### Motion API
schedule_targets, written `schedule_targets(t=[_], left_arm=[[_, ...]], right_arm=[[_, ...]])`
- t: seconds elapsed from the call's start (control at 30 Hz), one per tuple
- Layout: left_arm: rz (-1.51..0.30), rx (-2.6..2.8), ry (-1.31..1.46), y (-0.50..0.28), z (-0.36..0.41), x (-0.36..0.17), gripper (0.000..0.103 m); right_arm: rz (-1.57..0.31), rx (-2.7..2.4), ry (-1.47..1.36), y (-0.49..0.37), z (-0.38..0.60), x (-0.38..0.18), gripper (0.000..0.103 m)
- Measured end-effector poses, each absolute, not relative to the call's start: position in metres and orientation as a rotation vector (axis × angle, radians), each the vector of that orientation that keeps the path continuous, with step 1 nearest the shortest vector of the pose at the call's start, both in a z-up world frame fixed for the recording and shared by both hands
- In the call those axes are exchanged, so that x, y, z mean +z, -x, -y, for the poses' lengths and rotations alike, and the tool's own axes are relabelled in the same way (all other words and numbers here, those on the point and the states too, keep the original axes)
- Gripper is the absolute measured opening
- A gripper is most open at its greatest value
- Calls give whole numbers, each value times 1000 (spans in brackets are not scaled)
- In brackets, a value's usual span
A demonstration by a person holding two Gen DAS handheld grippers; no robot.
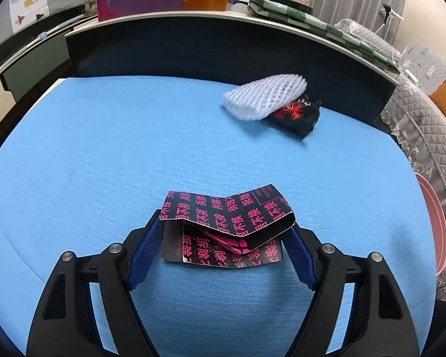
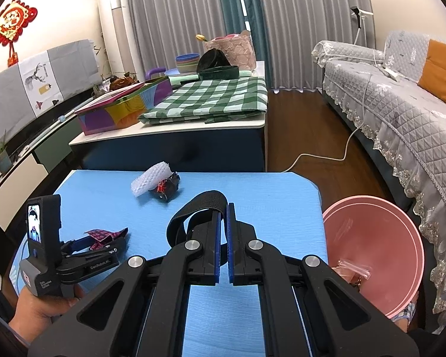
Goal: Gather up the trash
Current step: 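Lift the strap in the right tool while the left tool lifts the pink-print cloth, then carry the strap in the right tool while the left tool carries the cloth to the bucket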
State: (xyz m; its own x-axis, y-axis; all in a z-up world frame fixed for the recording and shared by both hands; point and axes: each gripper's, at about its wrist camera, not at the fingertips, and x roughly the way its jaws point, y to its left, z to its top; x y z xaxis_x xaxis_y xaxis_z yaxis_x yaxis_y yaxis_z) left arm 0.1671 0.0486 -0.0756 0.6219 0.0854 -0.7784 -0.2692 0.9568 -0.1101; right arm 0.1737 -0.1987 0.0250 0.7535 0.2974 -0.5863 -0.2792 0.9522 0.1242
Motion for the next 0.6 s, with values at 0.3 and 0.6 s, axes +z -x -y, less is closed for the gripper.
schedule_targets(t=[0.3,0.6], left_arm=[[-823,186,199,-161,-34,-56,74],[-724,142,153,-145,-12,-23,74]], right_arm=[[-635,305,-24,-167,207,29,4],[-610,297,-38,-158,219,41,4]])
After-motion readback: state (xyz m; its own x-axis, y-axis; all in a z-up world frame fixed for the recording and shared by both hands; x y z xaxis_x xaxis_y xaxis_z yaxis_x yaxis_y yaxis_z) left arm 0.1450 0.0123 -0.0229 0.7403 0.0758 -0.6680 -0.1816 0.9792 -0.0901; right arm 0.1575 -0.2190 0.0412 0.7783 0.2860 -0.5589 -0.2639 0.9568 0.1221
